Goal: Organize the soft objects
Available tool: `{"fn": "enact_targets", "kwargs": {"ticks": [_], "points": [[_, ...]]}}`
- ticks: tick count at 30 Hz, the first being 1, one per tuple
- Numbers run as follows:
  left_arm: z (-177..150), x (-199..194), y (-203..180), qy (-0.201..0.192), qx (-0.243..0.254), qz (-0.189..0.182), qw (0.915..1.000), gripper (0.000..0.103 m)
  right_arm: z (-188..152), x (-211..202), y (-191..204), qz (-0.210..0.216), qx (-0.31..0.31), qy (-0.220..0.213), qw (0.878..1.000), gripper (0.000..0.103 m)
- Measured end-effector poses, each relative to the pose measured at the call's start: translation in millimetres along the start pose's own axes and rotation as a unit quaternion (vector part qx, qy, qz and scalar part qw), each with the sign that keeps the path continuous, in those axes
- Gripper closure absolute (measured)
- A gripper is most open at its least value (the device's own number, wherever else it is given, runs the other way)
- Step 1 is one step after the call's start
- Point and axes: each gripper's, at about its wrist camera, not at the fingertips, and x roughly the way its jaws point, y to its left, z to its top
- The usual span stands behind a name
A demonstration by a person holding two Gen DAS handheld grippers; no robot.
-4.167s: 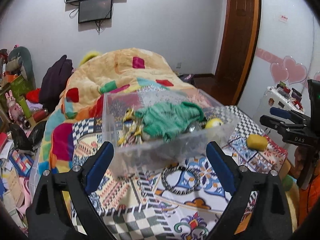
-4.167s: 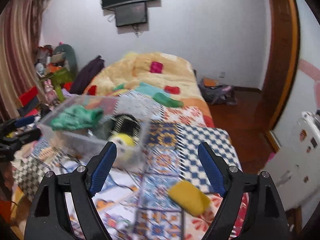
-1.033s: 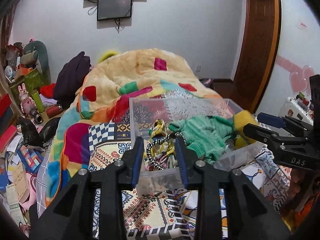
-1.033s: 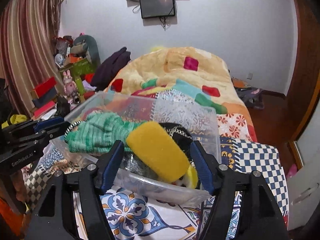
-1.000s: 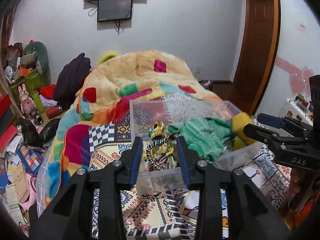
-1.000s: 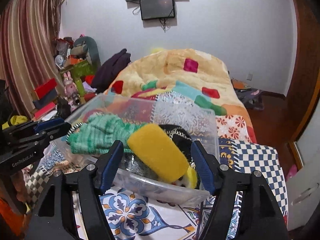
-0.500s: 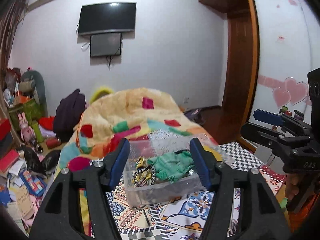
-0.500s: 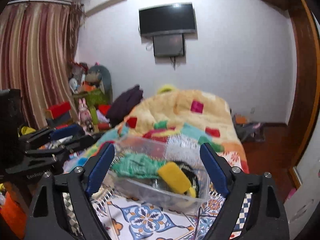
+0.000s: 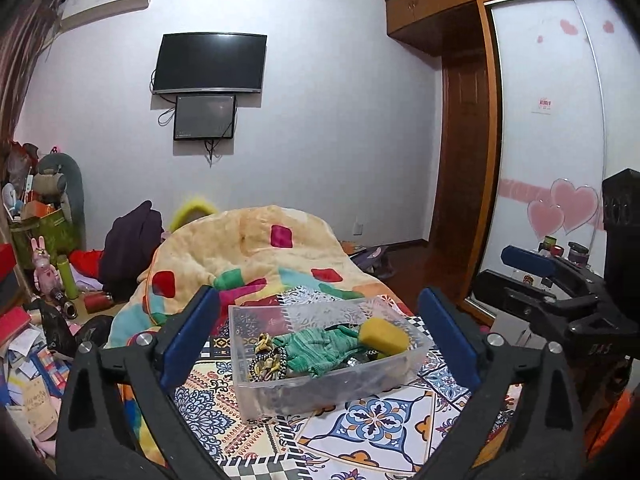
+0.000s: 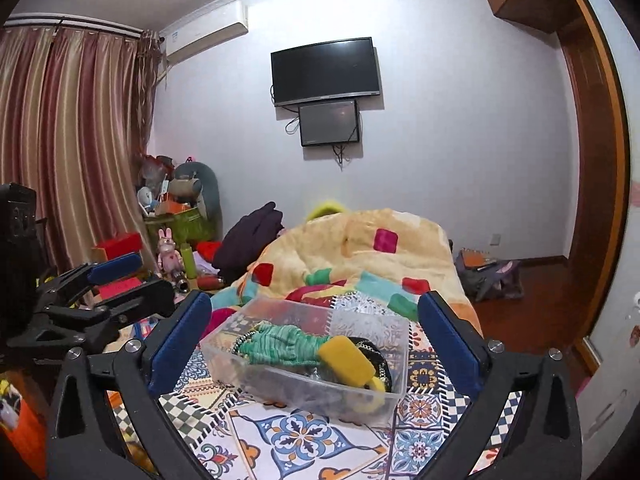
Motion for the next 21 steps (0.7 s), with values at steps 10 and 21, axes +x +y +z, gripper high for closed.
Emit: {"fn": "enact_targets", "kwargs": {"ticks": [10,21], "points": [[-2.4,2.2,3.2,0.002,-0.005,0.001,1.0000,0.001,-6.7,-3.2,3.2,-0.002,-0.005,0.002,1.000,0.000],[-3.5,5.5,5.2,0.005,-0.007,0.002,1.0000,0.001,-6.5,-4.6,1.0,-0.002,0.000,0.002,1.000,0.000]]}}
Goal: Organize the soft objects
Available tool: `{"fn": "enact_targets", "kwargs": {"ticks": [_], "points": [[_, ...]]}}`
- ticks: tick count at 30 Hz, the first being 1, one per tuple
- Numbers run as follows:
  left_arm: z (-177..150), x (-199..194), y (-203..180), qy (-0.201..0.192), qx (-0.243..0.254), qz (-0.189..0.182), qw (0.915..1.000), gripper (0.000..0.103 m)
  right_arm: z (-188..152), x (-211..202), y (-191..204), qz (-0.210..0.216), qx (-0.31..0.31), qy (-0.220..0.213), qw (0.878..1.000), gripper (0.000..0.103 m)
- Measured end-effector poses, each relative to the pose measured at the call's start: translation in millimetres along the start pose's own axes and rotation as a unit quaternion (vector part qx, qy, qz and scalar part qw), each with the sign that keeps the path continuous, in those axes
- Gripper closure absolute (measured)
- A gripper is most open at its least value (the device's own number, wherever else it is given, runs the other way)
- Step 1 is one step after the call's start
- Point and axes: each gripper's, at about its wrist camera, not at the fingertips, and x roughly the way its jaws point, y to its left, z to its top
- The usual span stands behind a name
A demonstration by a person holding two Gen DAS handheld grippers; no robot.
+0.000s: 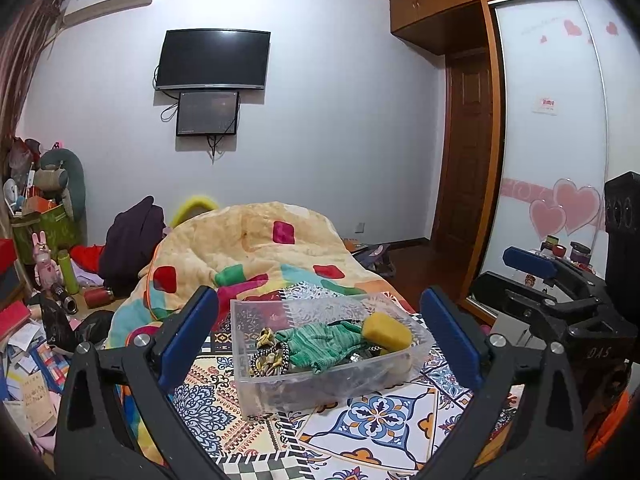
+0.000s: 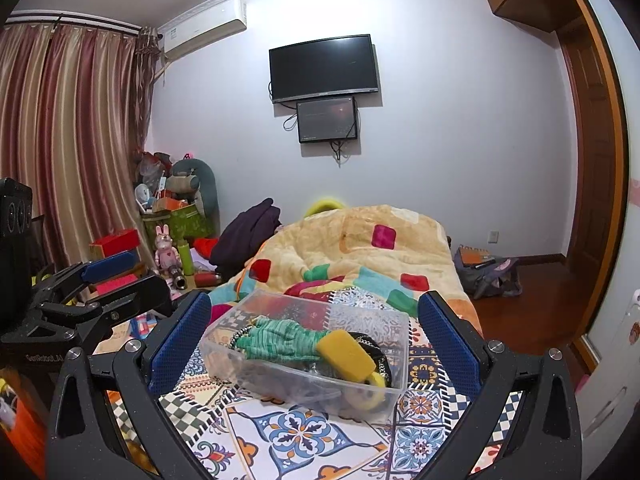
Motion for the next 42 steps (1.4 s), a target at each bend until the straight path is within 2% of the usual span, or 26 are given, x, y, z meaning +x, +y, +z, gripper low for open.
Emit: {"fn": "enact_targets", "kwargs": {"ticks": [25,42], "points": [[-4.5,4.5,3.6,0.006,-0.006,0.001,1.0000,0.000,0.7,-1.1,-1.0,0.001,0.001,0.002,1.000,0.000],[-6.2,8.3,5.1,0.017,-0.019,-0.014,0.9996,0.000,0.1,-0.5,-1.5,0.002,0.001,0.002,1.000,0.000]]}}
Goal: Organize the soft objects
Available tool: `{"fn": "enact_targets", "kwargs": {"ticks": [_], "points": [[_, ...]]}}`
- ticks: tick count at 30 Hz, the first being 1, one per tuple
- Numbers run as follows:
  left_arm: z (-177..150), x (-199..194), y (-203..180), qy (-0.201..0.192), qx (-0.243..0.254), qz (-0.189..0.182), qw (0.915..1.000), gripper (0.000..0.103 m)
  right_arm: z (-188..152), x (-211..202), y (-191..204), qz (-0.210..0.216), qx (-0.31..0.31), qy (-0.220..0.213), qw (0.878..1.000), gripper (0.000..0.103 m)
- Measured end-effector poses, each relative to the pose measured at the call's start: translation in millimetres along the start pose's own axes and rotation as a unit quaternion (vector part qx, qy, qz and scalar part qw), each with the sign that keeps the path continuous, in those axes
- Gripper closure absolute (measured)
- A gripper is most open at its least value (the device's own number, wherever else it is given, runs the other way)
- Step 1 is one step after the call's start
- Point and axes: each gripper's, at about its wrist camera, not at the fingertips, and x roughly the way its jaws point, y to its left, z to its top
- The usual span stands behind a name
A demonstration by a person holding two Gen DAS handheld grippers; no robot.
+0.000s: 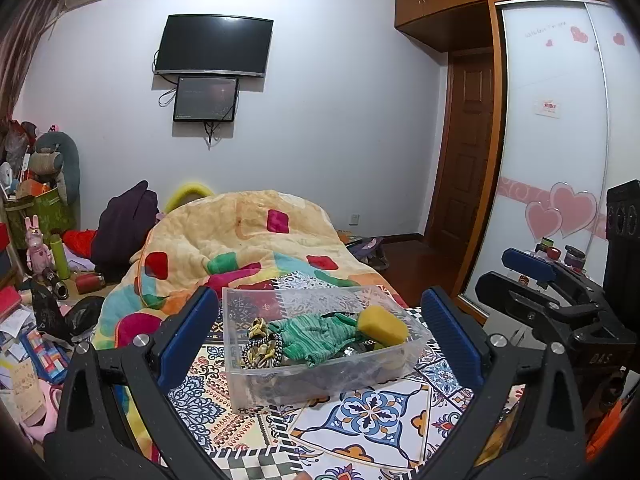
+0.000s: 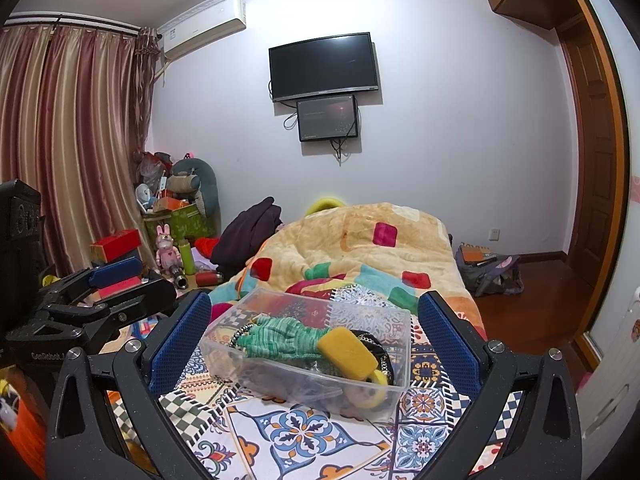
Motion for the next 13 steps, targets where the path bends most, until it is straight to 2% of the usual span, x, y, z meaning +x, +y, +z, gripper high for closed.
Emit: {"fn": "enact_targets", "kwargs": {"ticks": [13], "points": [[-0.2,1.7,-0.4,0.004,0.000,0.000,1.0000,0.000,-2.4,1.5,2.3,0.001,0.002,0.002,1.000,0.000]]}}
